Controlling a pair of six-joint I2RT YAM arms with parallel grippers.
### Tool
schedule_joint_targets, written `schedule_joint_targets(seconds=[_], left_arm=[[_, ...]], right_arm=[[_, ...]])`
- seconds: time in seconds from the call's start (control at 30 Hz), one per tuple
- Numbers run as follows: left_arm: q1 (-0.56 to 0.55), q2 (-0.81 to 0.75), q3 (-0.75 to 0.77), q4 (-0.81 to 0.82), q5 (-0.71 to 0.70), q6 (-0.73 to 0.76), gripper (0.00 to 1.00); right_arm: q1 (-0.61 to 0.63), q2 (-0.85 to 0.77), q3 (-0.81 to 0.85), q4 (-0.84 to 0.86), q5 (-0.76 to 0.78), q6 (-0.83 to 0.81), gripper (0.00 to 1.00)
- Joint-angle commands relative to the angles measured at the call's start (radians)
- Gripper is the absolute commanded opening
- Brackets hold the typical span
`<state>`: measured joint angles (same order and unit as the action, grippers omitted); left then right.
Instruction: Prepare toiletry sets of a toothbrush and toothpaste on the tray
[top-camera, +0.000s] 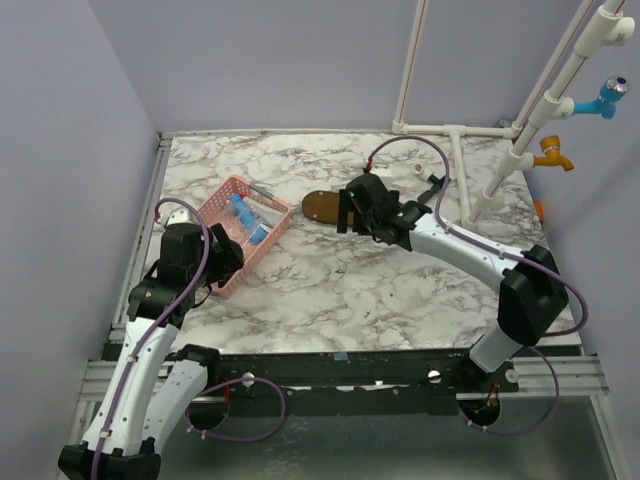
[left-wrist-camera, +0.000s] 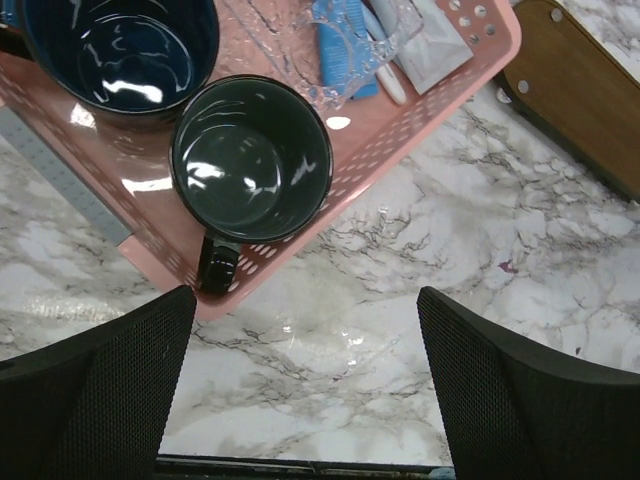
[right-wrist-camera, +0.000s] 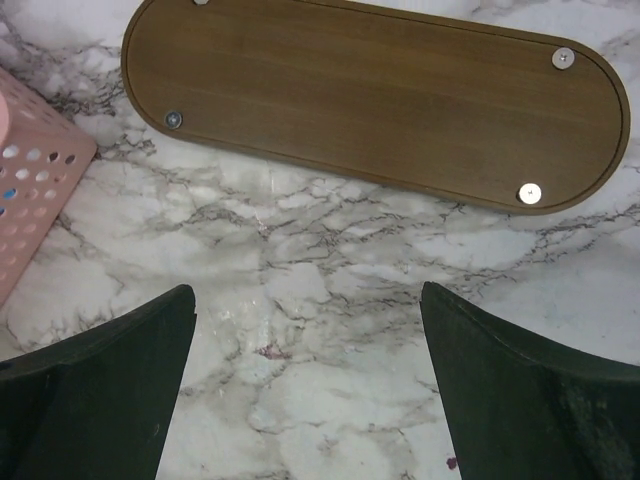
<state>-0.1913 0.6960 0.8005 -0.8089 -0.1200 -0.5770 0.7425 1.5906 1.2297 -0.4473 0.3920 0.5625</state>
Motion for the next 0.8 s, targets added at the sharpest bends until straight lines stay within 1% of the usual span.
schedule_joint_targets(seconds=[0.0,0.07,0.13,0.4,0.63,0.77], left_arm=[[0.006,-0.032,-0.020,0.066,0.118,0.072,0.92],[0.006,-0.063,-0.055,0.110,0.181,0.076,0.92],[0.006,-0.083,-0.068,0.122,0.206,0.082,0.92],[0.005,-0.125,-0.076,0.124,0.204,0.086,0.92],[0.004,-0.117,-0.073,0.122,0.212,0.089,0.92],[0.003,-0.109,-0.072,0.120,0.218,0.091,0.92]], right_arm=[[-0.028,0.094,0.081,0.034,0.072,0.067,0.96],[-0.054,0.137,0.114,0.046,0.049,0.079,0.96],[-0.078,0.182,0.156,0.050,0.040,0.082,0.96],[-0.137,0.394,0.382,0.025,0.027,0.040,0.97],[-0.195,0.562,0.553,0.013,-0.045,0.013,0.97],[-0.207,0.664,0.685,-0.033,-0.039,-0.010,0.98]])
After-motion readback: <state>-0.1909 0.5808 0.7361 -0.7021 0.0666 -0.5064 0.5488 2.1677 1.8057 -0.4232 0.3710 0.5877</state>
